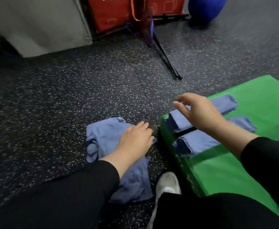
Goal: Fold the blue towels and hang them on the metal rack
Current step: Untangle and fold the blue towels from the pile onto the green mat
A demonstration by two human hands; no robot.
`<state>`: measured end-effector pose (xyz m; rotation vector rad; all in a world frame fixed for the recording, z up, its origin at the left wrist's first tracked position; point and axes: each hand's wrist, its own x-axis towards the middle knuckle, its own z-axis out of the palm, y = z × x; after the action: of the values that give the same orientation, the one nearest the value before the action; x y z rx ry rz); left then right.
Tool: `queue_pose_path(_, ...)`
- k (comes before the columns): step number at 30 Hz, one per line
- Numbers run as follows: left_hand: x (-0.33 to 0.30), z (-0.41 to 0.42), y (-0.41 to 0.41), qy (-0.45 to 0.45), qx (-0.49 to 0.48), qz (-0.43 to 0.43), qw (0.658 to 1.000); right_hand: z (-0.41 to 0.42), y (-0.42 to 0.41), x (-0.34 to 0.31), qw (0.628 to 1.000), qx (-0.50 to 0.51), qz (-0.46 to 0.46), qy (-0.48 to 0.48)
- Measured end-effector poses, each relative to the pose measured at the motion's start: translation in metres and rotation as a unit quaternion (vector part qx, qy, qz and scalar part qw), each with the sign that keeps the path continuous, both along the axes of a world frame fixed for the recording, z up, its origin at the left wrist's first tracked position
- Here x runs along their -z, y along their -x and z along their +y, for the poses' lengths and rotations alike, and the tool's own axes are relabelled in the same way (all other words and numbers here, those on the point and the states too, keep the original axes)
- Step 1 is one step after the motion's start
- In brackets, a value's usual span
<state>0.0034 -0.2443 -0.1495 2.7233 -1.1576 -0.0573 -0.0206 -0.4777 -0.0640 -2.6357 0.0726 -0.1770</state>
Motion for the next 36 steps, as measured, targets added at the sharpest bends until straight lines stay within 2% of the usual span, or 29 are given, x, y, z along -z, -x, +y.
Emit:
queue_pose_path(3, -0.007, 0.07, -0.014, -0.073, -0.075, 0.066, 0.992, 0.066, -0.042, -0.017, 0.989, -0.097, 0.096, 0.062)
queue_pose_path(7, 0.003, 0.154, -0.026, -0.14, -0.142, 0.076, 0.977, 0.145, -0.094, -0.006, 0.938, -0.199, 0.232, 0.164)
queue_pose_path(9, 0.016, 0.183, -0.025, -0.154, -0.164, 0.08, 0.971, 0.176, -0.114, 0.017, 0.918, -0.219, 0.267, 0.193)
queue_pose_path(12, 0.033, 0.205, -0.022, -0.146, -0.187, 0.118, 0.964, 0.213, -0.131, 0.064, 0.916, -0.208, 0.291, 0.18)
queue_pose_path(15, 0.049, 0.214, -0.022, -0.126, -0.196, 0.155, 0.96, 0.243, -0.114, 0.123, 0.909, -0.198, 0.331, 0.158)
queue_pose_path(20, 0.08, 0.229, -0.01, -0.162, -0.197, 0.242, 0.936, 0.279, -0.031, 0.208, 0.831, -0.253, 0.477, 0.133)
queue_pose_path(22, 0.089, 0.23, -0.003, -0.17, -0.194, 0.277, 0.926, 0.293, 0.0, 0.223, 0.815, -0.254, 0.508, 0.114)
queue_pose_path(26, 0.095, 0.231, 0.017, -0.197, -0.185, 0.313, 0.91, 0.311, 0.051, 0.247, 0.829, -0.235, 0.499, 0.1)
queue_pose_path(29, 0.097, 0.236, 0.027, -0.207, -0.189, 0.323, 0.904, 0.317, 0.074, 0.254, 0.857, -0.187, 0.47, 0.094)
queue_pose_path(33, 0.093, 0.245, 0.03, -0.191, -0.2, 0.327, 0.904, 0.321, 0.082, 0.255, 0.89, -0.161, 0.398, 0.153)
queue_pose_path(34, 0.092, 0.246, 0.03, -0.189, -0.201, 0.327, 0.904, 0.321, 0.078, 0.254, 0.898, -0.144, 0.389, 0.149)
queue_pose_path(36, 0.087, 0.25, 0.027, -0.183, -0.207, 0.329, 0.903, 0.322, 0.063, 0.247, 0.916, -0.113, 0.376, 0.08)
